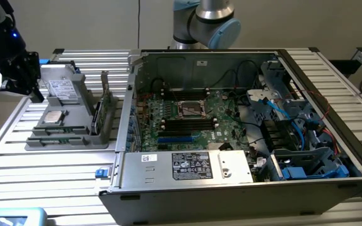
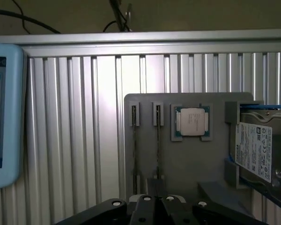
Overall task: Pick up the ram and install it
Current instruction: 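Pick up the ram and move it above insertion slot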
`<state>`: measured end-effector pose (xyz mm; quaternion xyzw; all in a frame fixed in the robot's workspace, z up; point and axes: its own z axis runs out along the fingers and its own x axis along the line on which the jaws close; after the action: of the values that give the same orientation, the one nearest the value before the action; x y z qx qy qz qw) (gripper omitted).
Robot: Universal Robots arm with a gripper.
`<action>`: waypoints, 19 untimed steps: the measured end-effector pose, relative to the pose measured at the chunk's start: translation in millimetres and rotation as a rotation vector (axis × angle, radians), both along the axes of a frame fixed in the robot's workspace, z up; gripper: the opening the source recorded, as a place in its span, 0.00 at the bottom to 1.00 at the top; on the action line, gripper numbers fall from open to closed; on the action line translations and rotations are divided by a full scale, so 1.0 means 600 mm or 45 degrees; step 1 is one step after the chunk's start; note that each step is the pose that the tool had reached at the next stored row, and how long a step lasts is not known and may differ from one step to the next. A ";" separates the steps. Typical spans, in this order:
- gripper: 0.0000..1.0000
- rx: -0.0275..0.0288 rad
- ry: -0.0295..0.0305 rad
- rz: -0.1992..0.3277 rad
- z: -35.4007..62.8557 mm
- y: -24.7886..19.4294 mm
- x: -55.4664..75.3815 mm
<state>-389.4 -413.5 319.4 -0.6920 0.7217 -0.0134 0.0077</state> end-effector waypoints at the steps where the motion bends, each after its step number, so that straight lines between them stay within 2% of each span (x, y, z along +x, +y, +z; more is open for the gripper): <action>1: 0.11 -0.0069 -0.0001 0.000 -0.001 0.0000 0.000; 6: 0.11 -0.0279 0.0002 0.001 -0.004 0.0000 0.000; 7: 0.24 -0.0309 0.0001 0.001 -0.005 0.0000 0.000; 8: 0.24 -0.0339 0.0001 0.001 -0.006 0.0000 0.000; 9: 0.30 -0.0369 -0.0001 0.001 -0.007 0.0000 0.000; 11: 0.30 -0.0434 -0.0002 0.001 -0.011 0.0000 0.000; 12: 0.36 -0.0463 -0.0001 0.001 -0.013 0.0000 0.000; 14: 0.36 -0.0484 0.0001 0.002 -0.019 -0.0001 0.000; 19: 0.36 -0.0485 0.0000 0.001 -0.034 -0.0002 0.000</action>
<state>-389.4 -413.6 298.9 -0.6924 0.7210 -0.0271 -0.0055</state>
